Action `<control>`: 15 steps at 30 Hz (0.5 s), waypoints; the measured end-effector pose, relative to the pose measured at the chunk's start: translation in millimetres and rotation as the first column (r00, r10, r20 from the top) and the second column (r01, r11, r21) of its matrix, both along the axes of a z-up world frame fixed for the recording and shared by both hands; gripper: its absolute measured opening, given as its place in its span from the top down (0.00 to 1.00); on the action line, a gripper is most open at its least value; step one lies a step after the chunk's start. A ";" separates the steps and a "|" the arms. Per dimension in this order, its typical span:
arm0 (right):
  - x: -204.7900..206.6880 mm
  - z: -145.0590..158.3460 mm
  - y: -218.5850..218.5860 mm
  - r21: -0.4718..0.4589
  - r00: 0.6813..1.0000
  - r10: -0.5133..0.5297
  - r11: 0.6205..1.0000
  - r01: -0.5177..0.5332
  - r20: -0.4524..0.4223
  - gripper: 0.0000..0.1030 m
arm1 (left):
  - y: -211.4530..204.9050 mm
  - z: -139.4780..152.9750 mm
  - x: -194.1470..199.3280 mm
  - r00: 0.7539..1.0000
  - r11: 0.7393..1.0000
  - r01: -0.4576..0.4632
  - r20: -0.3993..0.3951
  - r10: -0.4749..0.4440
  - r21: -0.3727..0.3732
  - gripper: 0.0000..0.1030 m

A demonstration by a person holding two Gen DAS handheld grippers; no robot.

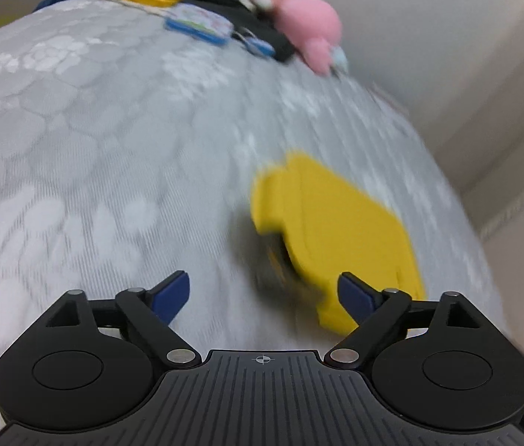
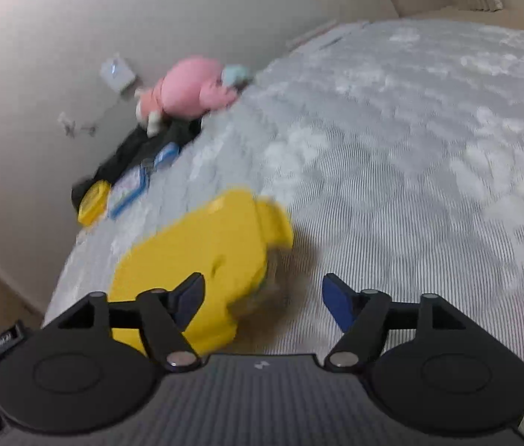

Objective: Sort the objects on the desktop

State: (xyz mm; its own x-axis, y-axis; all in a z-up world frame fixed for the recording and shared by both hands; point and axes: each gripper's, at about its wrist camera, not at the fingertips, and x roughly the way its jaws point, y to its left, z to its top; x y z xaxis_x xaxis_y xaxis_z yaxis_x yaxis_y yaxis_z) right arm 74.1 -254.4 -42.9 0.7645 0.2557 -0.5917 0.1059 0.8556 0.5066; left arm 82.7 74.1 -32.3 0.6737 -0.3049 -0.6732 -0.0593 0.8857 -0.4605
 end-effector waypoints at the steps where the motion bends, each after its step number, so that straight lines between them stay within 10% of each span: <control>1: -5.2 -0.9 4.8 -0.012 1.000 0.016 1.000 -0.016 -0.020 0.24 | -11.2 -1.5 -10.5 1.000 0.999 0.029 0.001 -0.029 0.029 0.10; 7: -39.9 0.4 33.5 -0.102 0.997 0.068 0.992 -0.071 -0.034 0.17 | -61.4 -6.1 -51.2 0.987 0.971 0.156 0.017 -0.162 0.180 0.09; 15: -65.1 15.5 34.2 -0.190 0.999 0.045 0.981 -0.045 -0.005 0.00 | -69.4 3.2 -83.2 0.991 0.961 0.087 0.079 -0.111 0.262 0.00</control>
State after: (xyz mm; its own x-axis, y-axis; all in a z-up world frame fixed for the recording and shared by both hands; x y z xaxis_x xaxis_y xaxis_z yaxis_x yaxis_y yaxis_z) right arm 9.0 -220.3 -27.4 0.7545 0.1722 -0.6334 0.0656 0.9403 0.3339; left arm -0.5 4.7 -29.2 0.7118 -0.1980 -0.6739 0.0664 0.9741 -0.2161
